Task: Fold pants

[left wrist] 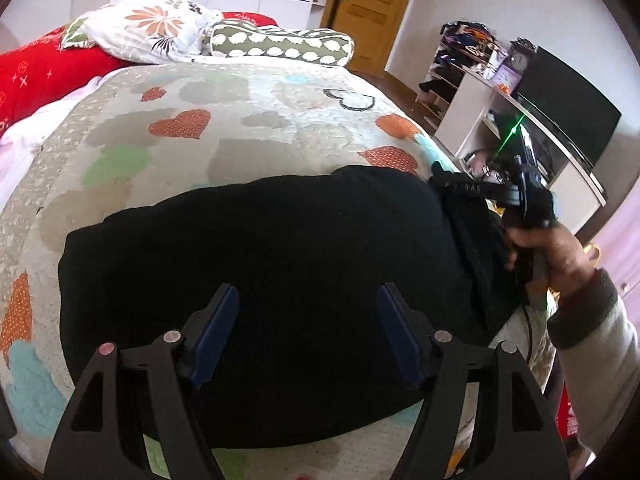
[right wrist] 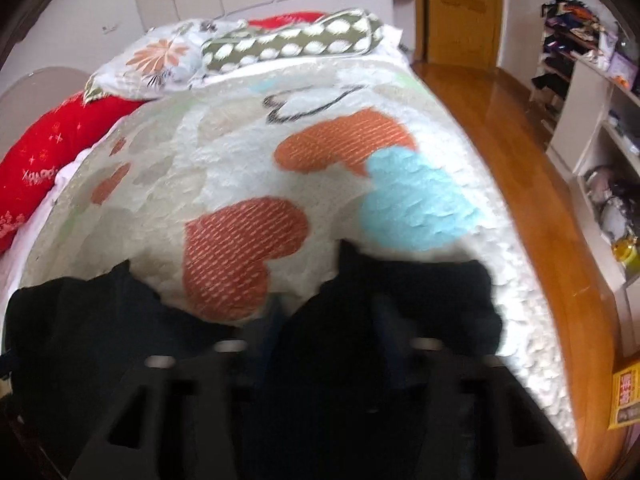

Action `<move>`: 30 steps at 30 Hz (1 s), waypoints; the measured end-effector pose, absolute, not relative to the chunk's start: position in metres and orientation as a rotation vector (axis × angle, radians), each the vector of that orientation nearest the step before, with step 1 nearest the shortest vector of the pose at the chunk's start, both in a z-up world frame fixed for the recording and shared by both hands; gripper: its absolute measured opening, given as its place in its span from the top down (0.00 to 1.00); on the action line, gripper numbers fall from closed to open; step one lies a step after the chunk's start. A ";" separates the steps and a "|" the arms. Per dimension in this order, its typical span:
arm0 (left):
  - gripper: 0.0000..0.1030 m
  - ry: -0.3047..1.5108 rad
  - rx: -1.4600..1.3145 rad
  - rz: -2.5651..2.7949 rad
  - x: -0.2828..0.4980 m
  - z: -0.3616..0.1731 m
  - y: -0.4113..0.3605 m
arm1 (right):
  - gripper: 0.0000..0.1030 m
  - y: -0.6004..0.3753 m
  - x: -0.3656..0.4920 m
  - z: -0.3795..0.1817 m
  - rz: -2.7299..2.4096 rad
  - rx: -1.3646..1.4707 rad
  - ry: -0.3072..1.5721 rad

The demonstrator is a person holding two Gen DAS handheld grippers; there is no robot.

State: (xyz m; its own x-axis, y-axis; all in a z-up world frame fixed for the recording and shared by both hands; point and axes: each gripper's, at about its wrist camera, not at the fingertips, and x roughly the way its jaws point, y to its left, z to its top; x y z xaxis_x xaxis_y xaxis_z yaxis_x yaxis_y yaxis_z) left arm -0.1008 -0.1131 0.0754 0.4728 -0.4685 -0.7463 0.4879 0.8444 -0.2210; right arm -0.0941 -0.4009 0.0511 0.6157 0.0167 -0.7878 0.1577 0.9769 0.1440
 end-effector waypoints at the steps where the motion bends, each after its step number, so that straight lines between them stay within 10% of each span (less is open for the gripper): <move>1: 0.31 0.897 0.030 -0.585 -0.103 0.077 -0.111 | 0.91 -0.409 -0.105 0.057 -0.059 0.254 0.886; 14: 0.28 0.857 -0.082 -0.431 -0.103 0.088 -0.040 | 0.92 -0.479 -0.278 0.073 -0.141 0.435 0.784; 20: 0.22 0.891 -0.178 -0.297 -0.091 0.078 0.005 | 0.59 -0.475 -0.281 0.060 -0.099 0.507 0.777; 30: 0.20 0.952 -0.344 -0.288 -0.079 0.057 0.036 | 0.58 -0.464 -0.271 0.055 -0.108 0.470 0.794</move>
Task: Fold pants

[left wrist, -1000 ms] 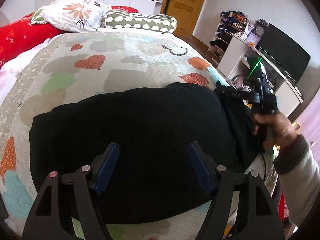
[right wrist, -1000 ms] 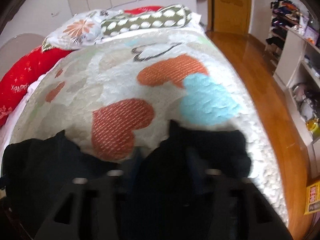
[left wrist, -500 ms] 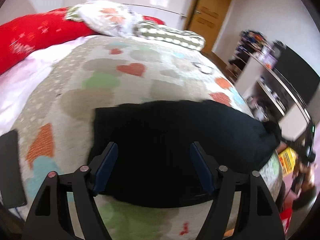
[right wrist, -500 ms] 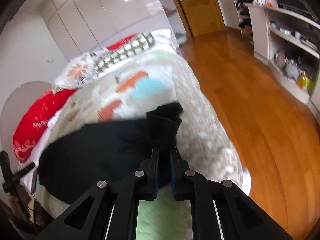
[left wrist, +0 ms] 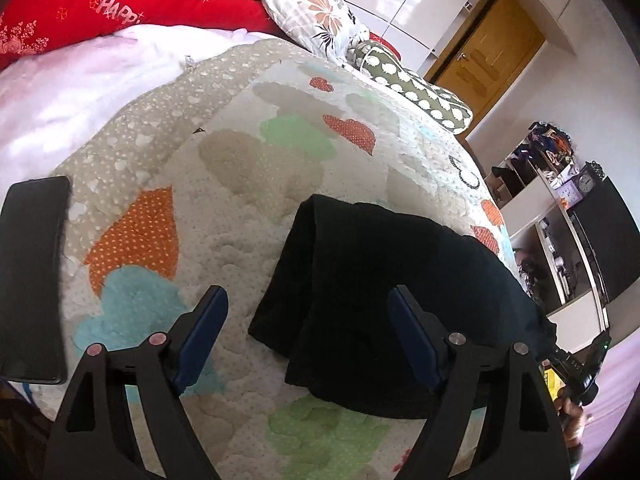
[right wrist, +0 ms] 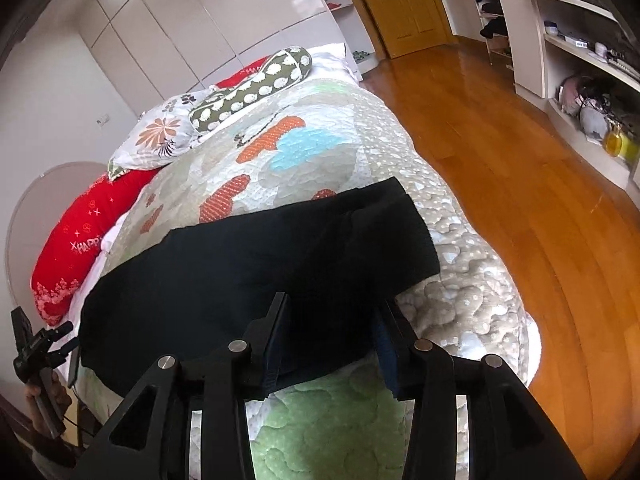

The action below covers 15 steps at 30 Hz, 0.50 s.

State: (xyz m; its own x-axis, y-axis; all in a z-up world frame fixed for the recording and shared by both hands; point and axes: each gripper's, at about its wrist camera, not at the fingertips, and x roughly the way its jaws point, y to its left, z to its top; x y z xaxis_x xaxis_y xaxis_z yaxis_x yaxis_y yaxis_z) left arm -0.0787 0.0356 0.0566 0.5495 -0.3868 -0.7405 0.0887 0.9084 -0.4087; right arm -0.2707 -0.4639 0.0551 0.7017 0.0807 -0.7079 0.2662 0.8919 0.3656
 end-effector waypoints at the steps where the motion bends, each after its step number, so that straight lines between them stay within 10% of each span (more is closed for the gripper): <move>1: 0.20 0.959 -0.335 -0.297 -0.078 0.055 0.033 | 0.58 -0.464 -0.271 0.055 -0.106 0.469 0.793; 15: 0.20 1.015 -0.219 -0.358 -0.105 0.044 0.009 | 0.59 -0.460 -0.262 0.056 -0.108 0.437 0.803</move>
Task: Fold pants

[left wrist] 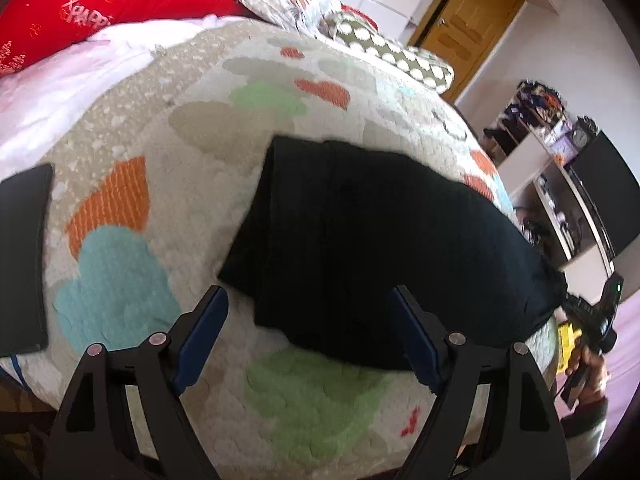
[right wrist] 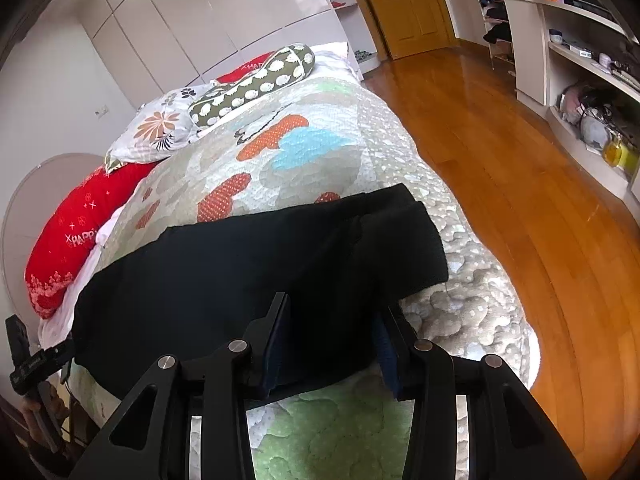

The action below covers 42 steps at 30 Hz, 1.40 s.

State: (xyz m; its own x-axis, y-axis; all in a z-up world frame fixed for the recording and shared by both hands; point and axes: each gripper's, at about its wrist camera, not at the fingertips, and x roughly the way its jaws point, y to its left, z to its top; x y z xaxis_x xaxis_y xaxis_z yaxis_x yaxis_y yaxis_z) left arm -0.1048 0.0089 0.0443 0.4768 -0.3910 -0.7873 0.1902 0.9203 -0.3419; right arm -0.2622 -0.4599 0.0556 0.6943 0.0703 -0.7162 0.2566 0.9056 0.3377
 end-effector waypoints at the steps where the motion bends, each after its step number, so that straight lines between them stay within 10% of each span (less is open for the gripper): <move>1: 0.22 1.024 -0.199 -0.363 -0.105 0.042 0.005 | 0.59 -0.460 -0.262 0.056 -0.108 0.435 0.800; 4: 0.54 1.023 -0.175 -0.352 -0.101 0.041 0.000 | 0.66 -0.459 -0.262 0.058 -0.100 0.434 0.784; 8: 0.61 1.000 -0.137 -0.345 -0.100 0.047 -0.006 | 0.88 -0.456 -0.261 0.060 -0.095 0.401 0.786; 18: 0.87 0.934 -0.107 -0.386 -0.099 0.074 -0.001 | 0.94 -0.445 -0.274 0.091 -0.001 0.403 0.722; 29: 0.86 0.998 -0.110 -0.377 -0.100 0.040 0.015 | 0.87 -0.446 -0.279 0.044 -0.012 0.412 0.877; 33: 0.67 0.980 -0.140 -0.354 -0.103 0.049 0.023 | 0.68 -0.452 -0.290 0.063 -0.069 0.363 0.875; 42: 0.41 0.853 -0.076 -0.304 -0.105 0.090 0.017 | 0.65 -0.425 -0.273 0.118 -0.037 0.223 0.756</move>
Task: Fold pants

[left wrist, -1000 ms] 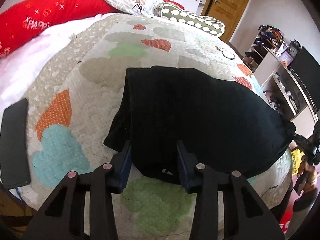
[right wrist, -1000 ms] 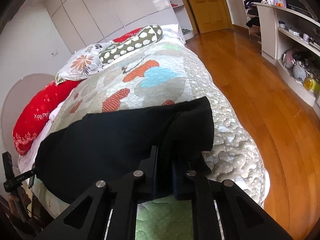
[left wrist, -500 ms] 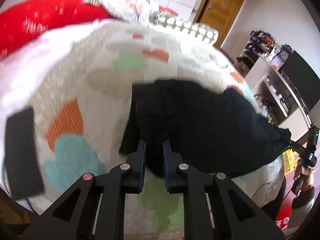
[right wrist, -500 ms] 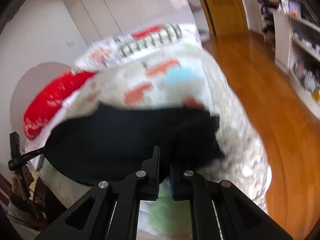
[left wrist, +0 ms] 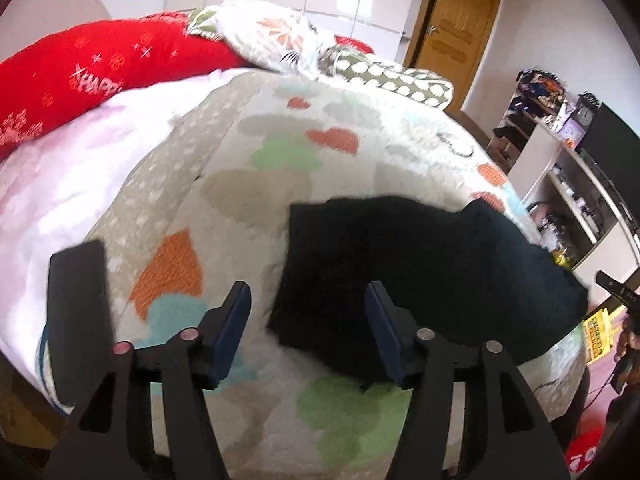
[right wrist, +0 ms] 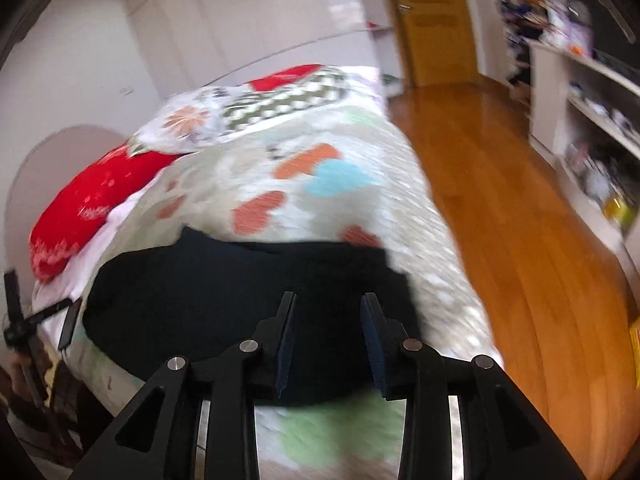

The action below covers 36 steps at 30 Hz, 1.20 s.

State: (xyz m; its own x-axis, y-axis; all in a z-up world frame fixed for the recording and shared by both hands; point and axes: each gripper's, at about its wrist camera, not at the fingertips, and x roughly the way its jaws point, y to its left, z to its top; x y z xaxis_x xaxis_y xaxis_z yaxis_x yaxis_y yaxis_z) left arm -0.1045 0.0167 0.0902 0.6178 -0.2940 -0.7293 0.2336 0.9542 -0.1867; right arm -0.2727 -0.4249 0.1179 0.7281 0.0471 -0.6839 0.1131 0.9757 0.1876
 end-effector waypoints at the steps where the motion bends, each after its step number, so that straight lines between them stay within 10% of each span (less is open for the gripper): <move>1: 0.38 0.848 -0.076 -0.309 -0.102 0.092 0.011 | 0.65 -0.417 -0.264 0.117 -0.030 0.190 0.749; 16: 0.35 0.943 0.064 -0.219 -0.048 0.041 -0.041 | 0.53 -0.339 -0.129 0.054 0.298 -0.065 0.864; 20: 0.32 0.964 0.013 -0.234 -0.045 0.033 -0.033 | 0.99 -0.330 -0.112 0.047 0.344 -0.049 0.914; 36: 0.32 0.972 -0.036 -0.225 -0.048 0.040 -0.029 | 0.93 -0.334 -0.110 0.061 0.203 -0.006 0.859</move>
State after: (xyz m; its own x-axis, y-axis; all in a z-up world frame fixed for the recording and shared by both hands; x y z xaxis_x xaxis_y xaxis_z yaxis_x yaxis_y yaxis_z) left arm -0.0485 -0.0287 0.0399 0.5422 -0.2056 -0.8147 0.1732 0.9761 -0.1310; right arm -0.1098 -0.3338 0.0608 0.6348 0.1756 -0.7525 -0.1801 0.9806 0.0770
